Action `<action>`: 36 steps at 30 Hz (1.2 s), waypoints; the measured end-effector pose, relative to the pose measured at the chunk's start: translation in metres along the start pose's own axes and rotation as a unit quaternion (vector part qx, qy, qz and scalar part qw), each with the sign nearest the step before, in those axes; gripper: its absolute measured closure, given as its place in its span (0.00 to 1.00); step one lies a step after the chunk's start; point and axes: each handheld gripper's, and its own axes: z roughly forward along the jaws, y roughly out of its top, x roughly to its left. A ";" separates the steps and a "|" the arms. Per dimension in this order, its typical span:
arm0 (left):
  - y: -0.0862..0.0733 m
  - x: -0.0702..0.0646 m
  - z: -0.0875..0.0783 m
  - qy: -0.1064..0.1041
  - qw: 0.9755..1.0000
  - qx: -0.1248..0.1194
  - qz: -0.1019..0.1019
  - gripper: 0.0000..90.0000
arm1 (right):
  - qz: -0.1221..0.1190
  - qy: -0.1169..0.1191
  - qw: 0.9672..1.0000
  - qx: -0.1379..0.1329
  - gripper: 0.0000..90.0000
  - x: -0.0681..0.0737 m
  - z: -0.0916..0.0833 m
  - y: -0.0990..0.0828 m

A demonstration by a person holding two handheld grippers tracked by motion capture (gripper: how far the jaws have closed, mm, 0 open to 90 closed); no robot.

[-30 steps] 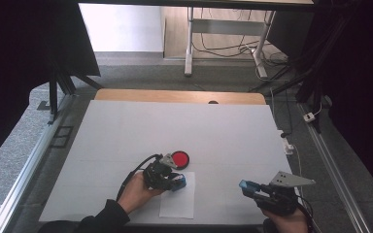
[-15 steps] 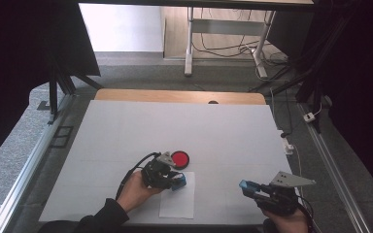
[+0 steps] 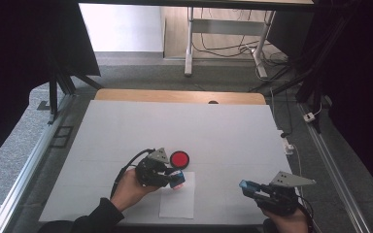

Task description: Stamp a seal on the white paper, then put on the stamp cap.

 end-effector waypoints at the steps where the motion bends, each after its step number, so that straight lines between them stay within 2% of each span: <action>1: 0.000 0.000 -0.003 -0.001 1.000 -0.003 0.002 0.77 | 0.000 -0.002 1.000 0.001 0.76 0.000 0.000 0.000; 10: 0.004 -0.001 -0.023 -0.006 0.999 -0.036 0.005 0.77 | 0.001 0.000 1.000 0.000 0.76 0.000 0.000 0.000; 21: 0.005 -0.001 -0.046 -0.019 0.997 -0.070 0.003 0.77 | 0.001 0.000 1.000 0.001 0.76 0.000 0.000 0.000; 36: 0.005 -0.002 -0.055 -0.026 0.997 -0.075 0.018 0.77 | -0.001 0.004 1.000 0.000 0.76 0.003 0.001 0.004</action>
